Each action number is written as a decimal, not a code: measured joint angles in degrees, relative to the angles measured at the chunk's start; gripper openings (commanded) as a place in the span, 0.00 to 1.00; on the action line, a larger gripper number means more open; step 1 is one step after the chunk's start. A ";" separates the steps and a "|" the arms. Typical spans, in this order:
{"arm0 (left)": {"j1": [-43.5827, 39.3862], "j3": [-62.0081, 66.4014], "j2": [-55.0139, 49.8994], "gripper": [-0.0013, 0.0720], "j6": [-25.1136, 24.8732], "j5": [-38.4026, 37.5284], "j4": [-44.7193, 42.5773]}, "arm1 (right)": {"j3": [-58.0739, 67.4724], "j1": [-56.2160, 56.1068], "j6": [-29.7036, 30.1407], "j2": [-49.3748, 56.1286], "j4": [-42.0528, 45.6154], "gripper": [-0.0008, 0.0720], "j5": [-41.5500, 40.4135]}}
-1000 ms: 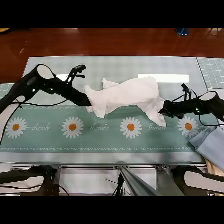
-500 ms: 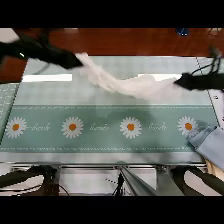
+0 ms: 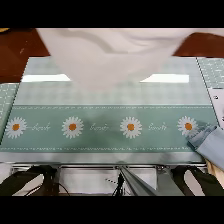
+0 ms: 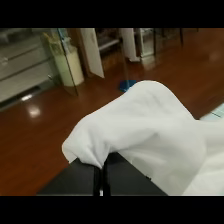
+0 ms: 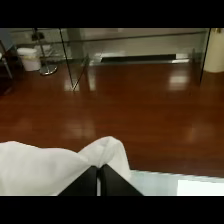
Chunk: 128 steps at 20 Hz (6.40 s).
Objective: Fold the shirts.
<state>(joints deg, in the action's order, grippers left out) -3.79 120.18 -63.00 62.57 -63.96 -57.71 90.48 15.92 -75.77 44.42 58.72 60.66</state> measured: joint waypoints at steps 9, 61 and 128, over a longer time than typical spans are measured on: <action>0.15 -4.81 6.78 0.05 4.96 -14.03 -6.27 | 8.07 0.04 -5.49 -1.44 7.04 0.04 25.14; -24.35 -72.50 -16.85 0.87 23.52 11.45 14.47 | 8.66 -0.07 -0.24 45.64 6.05 0.04 20.57; 5.53 -49.37 24.55 0.05 28.63 -4.04 16.39 | 8.70 -0.07 -1.73 17.66 1.01 0.04 -10.12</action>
<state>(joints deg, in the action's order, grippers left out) 1.74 70.81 -38.46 91.20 -68.01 -41.32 99.18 15.86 -77.49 62.08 59.72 50.54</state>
